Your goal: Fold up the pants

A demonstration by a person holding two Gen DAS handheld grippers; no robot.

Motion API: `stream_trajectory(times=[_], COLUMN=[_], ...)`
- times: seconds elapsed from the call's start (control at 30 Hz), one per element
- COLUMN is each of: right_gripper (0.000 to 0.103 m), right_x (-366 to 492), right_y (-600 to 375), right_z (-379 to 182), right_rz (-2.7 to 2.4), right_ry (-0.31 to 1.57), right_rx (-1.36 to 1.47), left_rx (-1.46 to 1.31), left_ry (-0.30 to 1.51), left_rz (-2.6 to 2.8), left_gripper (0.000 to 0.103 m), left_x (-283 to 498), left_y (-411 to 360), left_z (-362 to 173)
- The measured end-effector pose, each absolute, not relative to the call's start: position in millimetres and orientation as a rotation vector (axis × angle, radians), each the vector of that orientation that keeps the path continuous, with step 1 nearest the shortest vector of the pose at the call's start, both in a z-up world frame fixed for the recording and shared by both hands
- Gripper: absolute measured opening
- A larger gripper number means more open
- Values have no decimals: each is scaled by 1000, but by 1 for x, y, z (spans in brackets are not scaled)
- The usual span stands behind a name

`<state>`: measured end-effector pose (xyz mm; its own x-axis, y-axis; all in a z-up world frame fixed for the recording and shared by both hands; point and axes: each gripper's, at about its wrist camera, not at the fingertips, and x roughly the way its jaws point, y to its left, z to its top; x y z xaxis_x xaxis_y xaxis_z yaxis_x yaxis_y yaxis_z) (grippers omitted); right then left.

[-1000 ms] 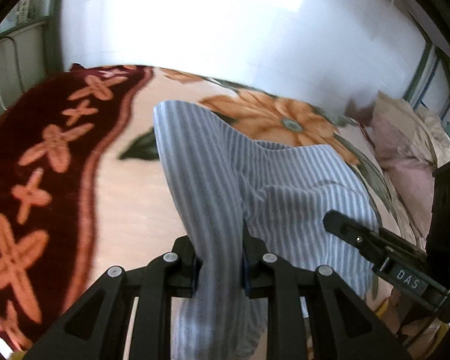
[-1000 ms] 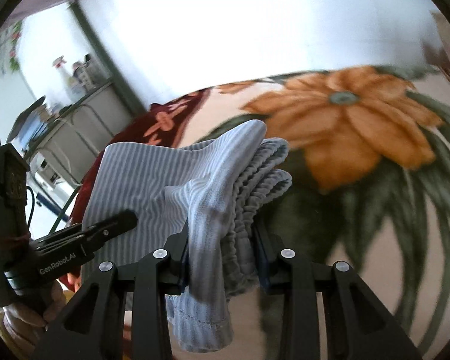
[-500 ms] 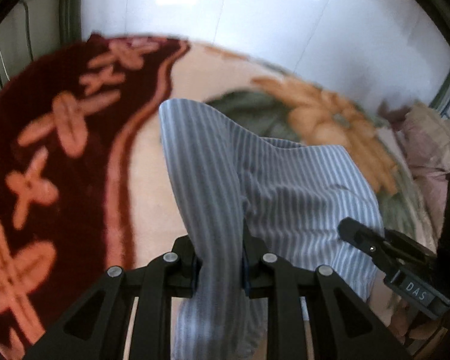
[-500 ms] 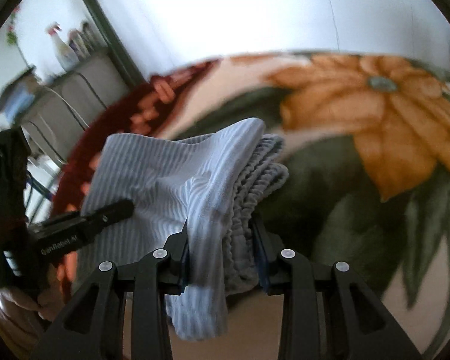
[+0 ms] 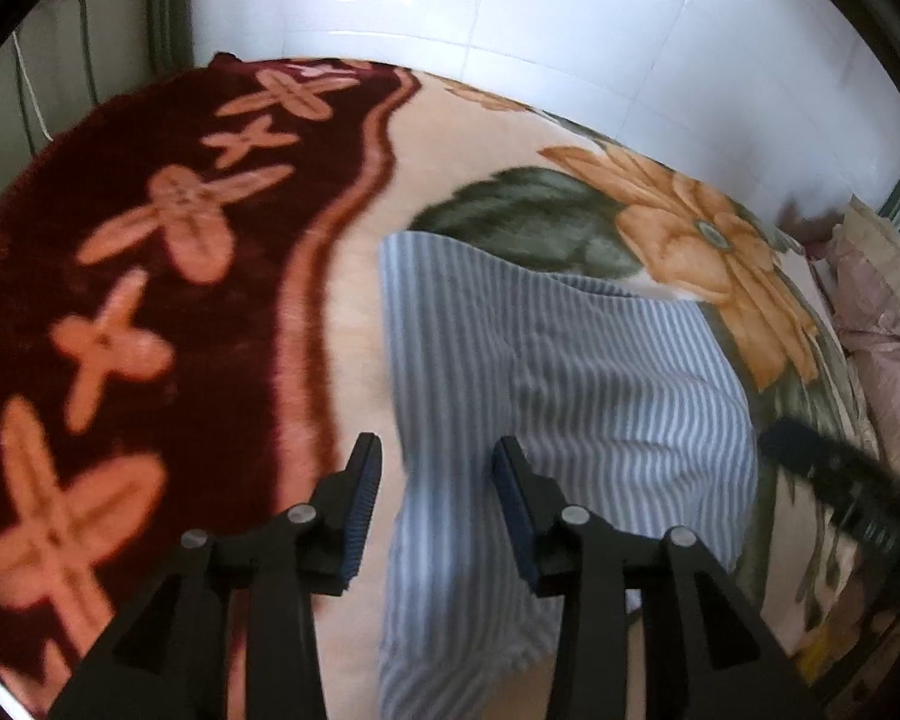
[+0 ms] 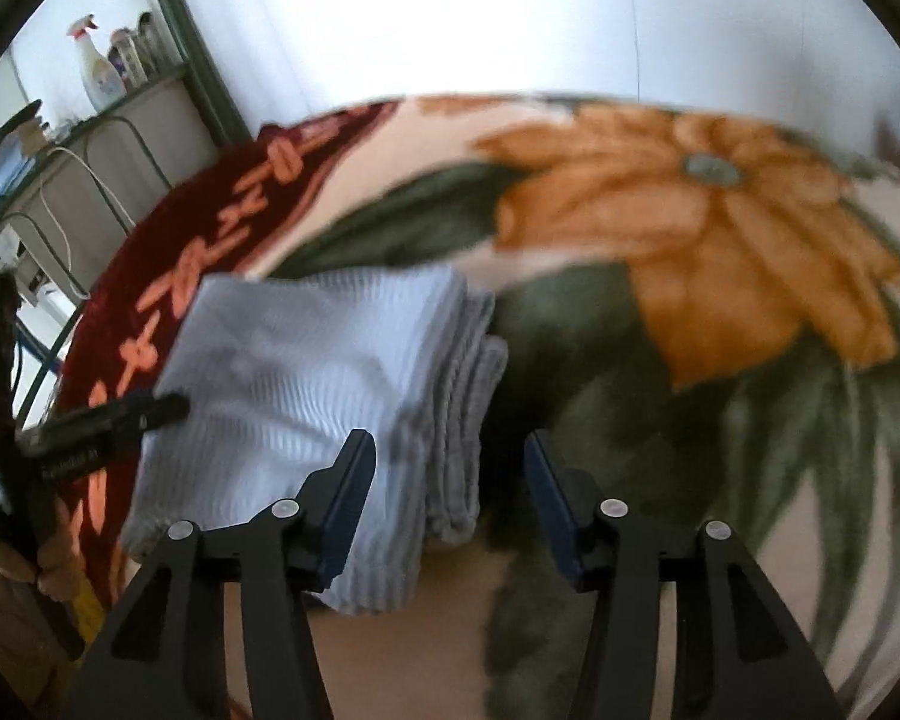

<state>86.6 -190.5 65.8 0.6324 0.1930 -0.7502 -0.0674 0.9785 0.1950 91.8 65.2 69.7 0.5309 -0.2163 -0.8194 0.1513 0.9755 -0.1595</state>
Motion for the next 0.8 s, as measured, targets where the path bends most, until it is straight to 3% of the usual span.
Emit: stream_trajectory(times=[0.03,0.13,0.2,0.43,0.63,0.8], right_gripper=[21,16,16,18,19,19], right_x=[94,117,124,143,113,69], right_y=[-189,-181,-176,-181,-187,-172], right_z=[68,61,52,24,47,55], right_rz=[157,181,183,121,143,190], right_ry=[876,913,935,978,926,902], right_rx=[149,173,179,169,227,230], left_rx=[-77,-124,-139,-82,-119,-101], left_ry=[983,968,957,1048,1034,1036], left_rz=[-220,-255,-280,-248,-250,-221], left_gripper=[40,37,26,17,18,27], left_x=[89,76,71,79,74,62], left_y=[65,64,61,59,64,63], left_z=[73,83,85,43,47,56])
